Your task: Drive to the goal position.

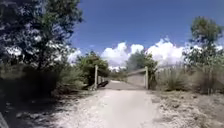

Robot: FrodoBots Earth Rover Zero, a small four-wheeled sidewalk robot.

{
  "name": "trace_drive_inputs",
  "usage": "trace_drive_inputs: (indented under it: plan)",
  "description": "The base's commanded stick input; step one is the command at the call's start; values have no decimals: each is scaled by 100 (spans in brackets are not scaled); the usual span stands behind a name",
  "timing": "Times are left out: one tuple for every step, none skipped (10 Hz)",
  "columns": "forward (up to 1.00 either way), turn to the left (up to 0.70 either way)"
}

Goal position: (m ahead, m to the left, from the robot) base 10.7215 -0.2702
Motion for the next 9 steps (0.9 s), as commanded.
trace_drive_inputs:
  plan:
    - [44,2]
    - [44,2]
    - [44,2]
    - [44,2]
    - [44,2]
    - [44,2]
    - [44,2]
    - [44,2]
    - [44,2]
